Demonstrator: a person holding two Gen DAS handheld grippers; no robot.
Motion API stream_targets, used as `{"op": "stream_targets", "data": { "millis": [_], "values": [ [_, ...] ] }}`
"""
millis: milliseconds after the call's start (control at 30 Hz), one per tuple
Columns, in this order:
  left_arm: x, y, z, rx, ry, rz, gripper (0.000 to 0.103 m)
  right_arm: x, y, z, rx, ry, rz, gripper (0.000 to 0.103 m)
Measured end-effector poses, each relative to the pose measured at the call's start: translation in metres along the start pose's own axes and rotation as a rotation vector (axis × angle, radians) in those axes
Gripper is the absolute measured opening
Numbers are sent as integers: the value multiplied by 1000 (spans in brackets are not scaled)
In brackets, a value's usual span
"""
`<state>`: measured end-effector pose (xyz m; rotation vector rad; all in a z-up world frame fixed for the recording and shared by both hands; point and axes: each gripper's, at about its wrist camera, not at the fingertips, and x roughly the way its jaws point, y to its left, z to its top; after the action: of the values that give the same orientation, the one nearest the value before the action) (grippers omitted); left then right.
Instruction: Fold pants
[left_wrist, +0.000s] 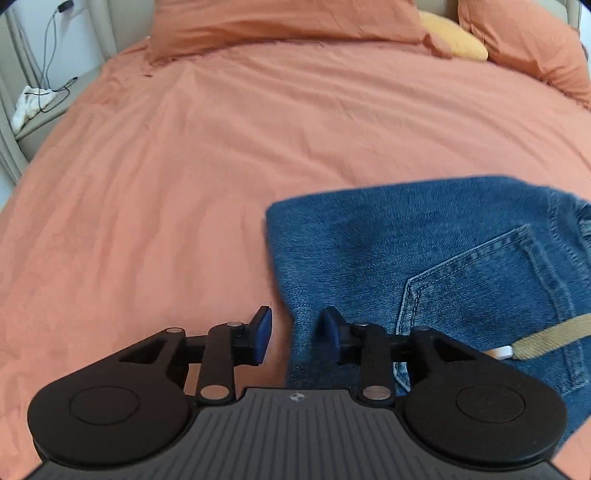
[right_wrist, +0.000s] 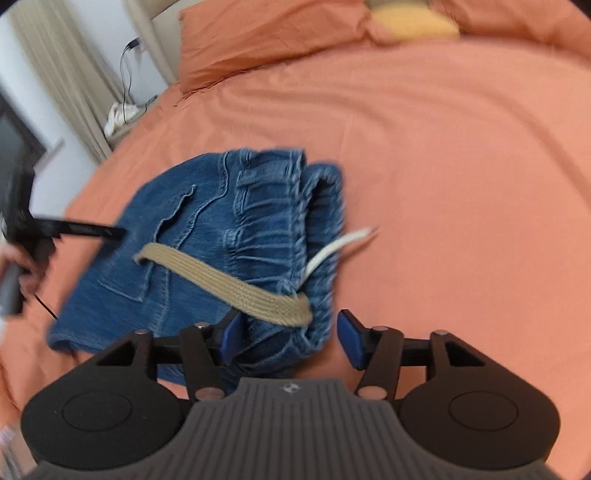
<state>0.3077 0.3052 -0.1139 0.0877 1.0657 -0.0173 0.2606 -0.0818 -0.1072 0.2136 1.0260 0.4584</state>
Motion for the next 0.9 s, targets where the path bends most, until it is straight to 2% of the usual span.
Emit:
{"op": "stream_targets", "data": {
  "millis": [100, 167, 233, 333, 500, 600, 700, 800, 833, 900],
  "values": [
    [-18, 2, 2, -2, -35, -9, 39, -19, 0, 13, -77, -52, -51, 51],
    [-24, 3, 7, -15, -61, -18, 39, -22, 1, 31, -99, -92, -44, 34],
    [-27, 0, 11, -32, -66, -31, 39, -12, 5, 52, -91, -110, -11, 30],
    [-25, -10, 15, -8, -75, -32, 39, 21, 14, 80, -43, -79, 26, 26],
    [-21, -13, 5, 55, -51, -56, 39, 82, 27, 101, -76, 15, -124, 26],
    [-24, -5, -4, 66, -25, -79, 39, 102, 15, 103, -45, 58, -132, 26],
    [-35, 1, -15, 61, 3, -130, 39, 99, 20, 106, -82, 63, -152, 26],
    [-54, 1, -34, 96, 10, -166, 41, 79, 29, 101, -115, 27, -152, 26],
    [-61, -2, -41, 122, 11, -167, 44, 69, 35, 96, -138, 6, -149, 26],
    [-75, -9, -59, 182, 5, -152, 61, 50, 49, 85, -170, -27, -111, 26]
  ]
}}
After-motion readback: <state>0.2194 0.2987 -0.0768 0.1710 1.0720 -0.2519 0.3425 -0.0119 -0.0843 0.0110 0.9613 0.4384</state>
